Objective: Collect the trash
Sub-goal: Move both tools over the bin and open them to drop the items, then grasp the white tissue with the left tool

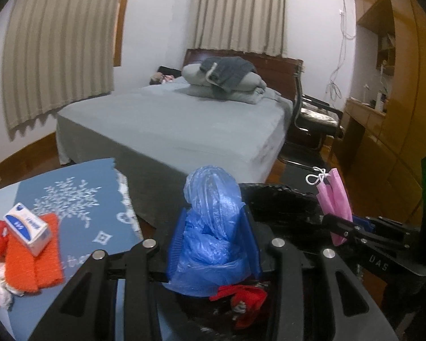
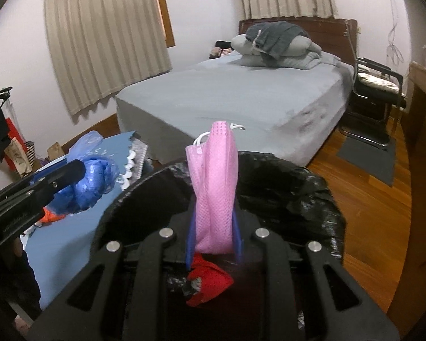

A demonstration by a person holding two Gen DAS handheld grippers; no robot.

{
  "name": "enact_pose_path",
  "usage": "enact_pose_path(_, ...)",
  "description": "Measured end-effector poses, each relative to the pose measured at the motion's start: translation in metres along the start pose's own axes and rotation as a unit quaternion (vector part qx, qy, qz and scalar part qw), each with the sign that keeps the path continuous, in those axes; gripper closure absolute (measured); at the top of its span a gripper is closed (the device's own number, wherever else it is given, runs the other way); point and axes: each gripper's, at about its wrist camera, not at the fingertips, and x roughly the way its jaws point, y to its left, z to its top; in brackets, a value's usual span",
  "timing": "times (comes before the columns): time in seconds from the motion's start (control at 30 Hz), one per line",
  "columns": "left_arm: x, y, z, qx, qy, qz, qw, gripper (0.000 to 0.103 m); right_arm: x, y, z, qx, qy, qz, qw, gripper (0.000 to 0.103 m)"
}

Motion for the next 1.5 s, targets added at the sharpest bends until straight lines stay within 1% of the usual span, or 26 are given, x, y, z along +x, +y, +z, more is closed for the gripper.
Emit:
enact_pose_path(0.13,0.008,-0.008,0.001,0.004,0.008,-0.008,0.9999,0.063,0.003,-0.012,0.002,0.007,0.002,-0.006,1.0,0.081)
enact_pose_path(0.2,0.011,-0.011,0.001,0.002,0.015,-0.019,0.9997,0.061,0.002,-0.016,0.001,0.01,0.003,-0.008,1.0,0.078)
enact_pose_path(0.23,0.012,-0.011,0.001,0.003,0.017,-0.021,0.9996,0.057,0.002,-0.018,-0.001,0.01,0.003,-0.01,1.0,0.078)
enact_pose_path(0.27,0.014,-0.01,0.001,0.002,0.02,-0.022,0.9996,0.051,0.002,-0.019,-0.001,0.011,0.002,-0.012,1.0,0.073)
enact_pose_path(0.3,0.015,-0.01,0.002,0.0,0.024,-0.026,0.9994,0.048,0.001,-0.021,-0.001,0.012,0.002,-0.016,1.0,0.069)
enact_pose_path(0.37,0.016,-0.007,0.002,-0.006,0.029,-0.031,0.9991,0.033,0.002,-0.024,0.0,0.016,0.0,-0.021,1.0,0.052)
enact_pose_path(0.4,0.015,-0.005,0.002,-0.009,0.03,-0.033,0.999,0.03,0.001,-0.025,0.0,0.017,-0.002,-0.023,1.0,0.048)
enact_pose_path(0.47,0.013,-0.003,0.002,-0.011,0.027,-0.028,0.9992,0.023,-0.001,-0.028,0.001,0.019,-0.009,-0.028,0.999,0.038)
enact_pose_path(0.5,0.012,-0.001,0.002,-0.012,0.027,-0.027,0.9992,0.022,-0.001,-0.028,0.001,0.019,-0.011,-0.029,0.999,0.035)
enact_pose_path(0.57,0.011,0.001,0.003,-0.014,0.027,-0.02,0.9993,0.021,-0.003,-0.029,0.002,0.02,-0.017,-0.035,0.999,0.025)
enact_pose_path(0.6,0.009,0.004,0.004,-0.015,0.025,-0.014,0.9995,0.021,-0.004,-0.03,0.002,0.021,-0.019,-0.037,0.999,0.021)
enact_pose_path(0.63,0.006,0.007,0.004,-0.016,0.022,-0.007,0.9996,0.019,-0.006,-0.03,0.003,0.022,-0.023,-0.04,0.999,0.013)
enact_pose_path(0.67,0.004,0.008,0.004,-0.017,0.019,-0.002,0.9997,0.016,-0.007,-0.03,0.002,0.023,-0.027,-0.044,0.998,0.01)
enact_pose_path(0.77,-0.008,0.02,0.005,-0.021,0.005,0.018,0.9996,0.011,-0.01,-0.028,0.005,0.024,-0.032,-0.044,0.998,0.007)
enact_pose_path(0.87,-0.022,0.034,0.007,-0.019,-0.01,0.043,0.9988,0.006,-0.013,-0.019,0.009,0.021,-0.037,-0.042,0.998,0.006)
enact_pose_path(1.07,-0.047,0.069,0.005,-0.03,-0.03,0.095,0.9946,0.006,-0.009,0.014,0.018,0.009,-0.046,-0.016,0.999,0.005)
enact_pose_path(1.17,-0.06,0.092,-0.002,-0.037,-0.036,0.125,0.9908,0.006,-0.001,0.034,0.021,0.004,-0.043,0.002,0.999,0.005)
enact_pose_path(1.27,-0.069,0.113,-0.009,-0.049,-0.035,0.148,0.9872,0.006,0.006,0.057,0.023,-0.006,-0.038,0.019,0.999,0.005)
enact_pose_path(1.5,-0.094,0.166,-0.034,-0.077,-0.032,0.212,0.9738,0.006,0.026,0.109,0.026,-0.031,-0.031,0.055,0.998,0.005)
